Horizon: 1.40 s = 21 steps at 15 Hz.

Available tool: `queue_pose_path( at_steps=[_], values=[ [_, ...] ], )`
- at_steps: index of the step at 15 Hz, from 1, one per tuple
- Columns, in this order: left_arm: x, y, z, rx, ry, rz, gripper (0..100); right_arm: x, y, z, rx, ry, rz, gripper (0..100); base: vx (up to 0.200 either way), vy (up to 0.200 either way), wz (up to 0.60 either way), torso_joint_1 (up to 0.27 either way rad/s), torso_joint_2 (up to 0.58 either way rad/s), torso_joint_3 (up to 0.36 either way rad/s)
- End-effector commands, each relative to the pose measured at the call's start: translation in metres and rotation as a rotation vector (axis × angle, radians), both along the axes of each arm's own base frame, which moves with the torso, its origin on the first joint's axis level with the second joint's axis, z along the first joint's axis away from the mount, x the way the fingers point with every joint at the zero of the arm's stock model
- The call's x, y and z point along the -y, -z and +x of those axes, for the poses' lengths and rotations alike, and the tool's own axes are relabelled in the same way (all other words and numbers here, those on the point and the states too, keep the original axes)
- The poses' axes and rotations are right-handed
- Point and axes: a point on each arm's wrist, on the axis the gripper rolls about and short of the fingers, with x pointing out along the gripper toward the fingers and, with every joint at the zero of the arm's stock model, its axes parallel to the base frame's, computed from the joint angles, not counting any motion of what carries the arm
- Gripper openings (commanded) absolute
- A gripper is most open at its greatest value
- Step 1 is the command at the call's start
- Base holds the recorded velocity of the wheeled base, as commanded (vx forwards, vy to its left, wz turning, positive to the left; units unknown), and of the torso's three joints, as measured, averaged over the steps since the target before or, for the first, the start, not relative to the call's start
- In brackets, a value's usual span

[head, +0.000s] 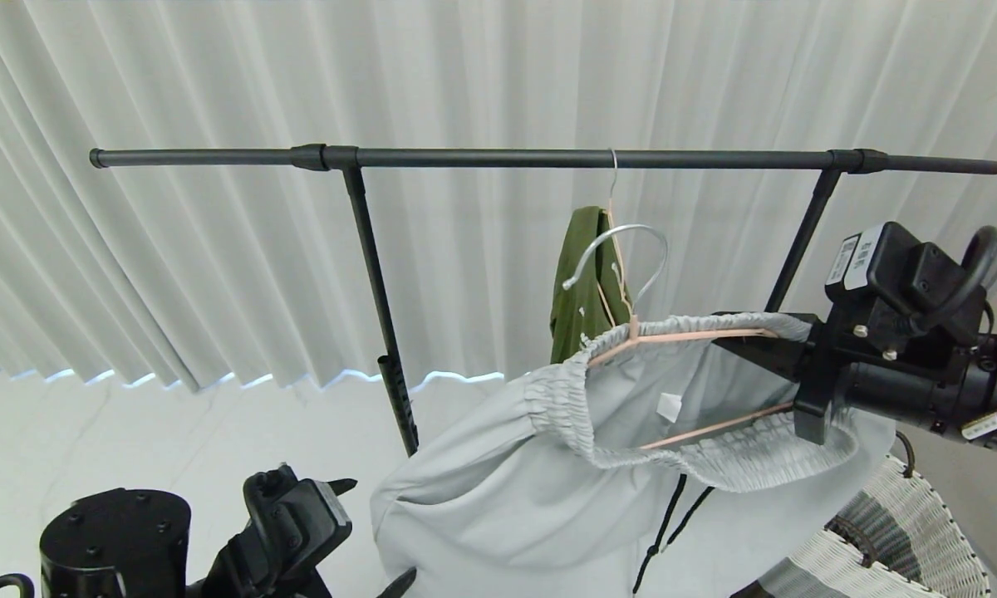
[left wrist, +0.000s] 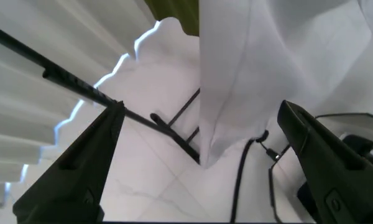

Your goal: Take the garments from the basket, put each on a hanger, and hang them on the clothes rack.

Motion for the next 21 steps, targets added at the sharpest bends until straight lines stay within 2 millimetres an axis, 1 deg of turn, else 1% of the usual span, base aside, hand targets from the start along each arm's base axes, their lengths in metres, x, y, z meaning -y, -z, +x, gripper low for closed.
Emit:
queue_pose_path(
  at_steps=[1, 4, 6, 8, 12, 13, 16, 21],
  values=[
    [0.003, 0.000, 0.006, -0.004, -0.008, -0.005, 0, -0.001, -0.001, -0.001, 0.011, -0.006, 0.008, 0, 0.000, 0.000, 0.00, 0.000, 0.00, 0.000],
    [-0.001, 0.005, 0.007, -0.024, -0.036, 0.013, 0, 0.001, -0.001, -0.001, 0.016, 0.005, 0.008, 0, 0.000, 0.000, 0.00, 0.000, 0.00, 0.000],
    [-0.014, 0.008, 0.008, -0.028, -0.143, 0.041, 0, 0.005, -0.001, 0.001, 0.018, 0.072, 0.004, 0, 0.000, 0.000, 0.00, 0.000, 0.00, 0.000],
    [-0.029, 0.011, 0.003, -0.032, -0.266, 0.078, 0, 0.006, -0.002, 0.002, -0.012, 0.096, 0.037, 0, 0.000, 0.000, 0.00, 0.000, 0.00, 0.000],
    [-0.028, 0.007, 0.001, -0.003, -0.261, 0.066, 0, 0.006, -0.002, 0.002, -0.021, 0.105, 0.046, 0, 0.000, 0.000, 0.00, 0.000, 0.00, 0.000],
    [-0.028, 0.007, 0.001, -0.003, -0.261, 0.066, 100, 0.006, -0.002, 0.002, -0.021, 0.105, 0.046, 0, 0.000, 0.000, 0.00, 0.000, 0.00, 0.000],
    [-0.028, 0.001, -0.002, 0.030, -0.259, 0.046, 100, 0.007, -0.003, 0.002, -0.031, 0.142, 0.058, 0, 0.000, 0.000, 0.00, 0.000, 0.00, 0.000],
    [-0.034, -0.010, -0.007, 0.094, -0.286, 0.013, 100, 0.004, -0.001, 0.001, -0.151, 0.281, 0.166, 0, 0.000, 0.000, 0.00, 0.000, 0.00, 0.000]
  ],
)
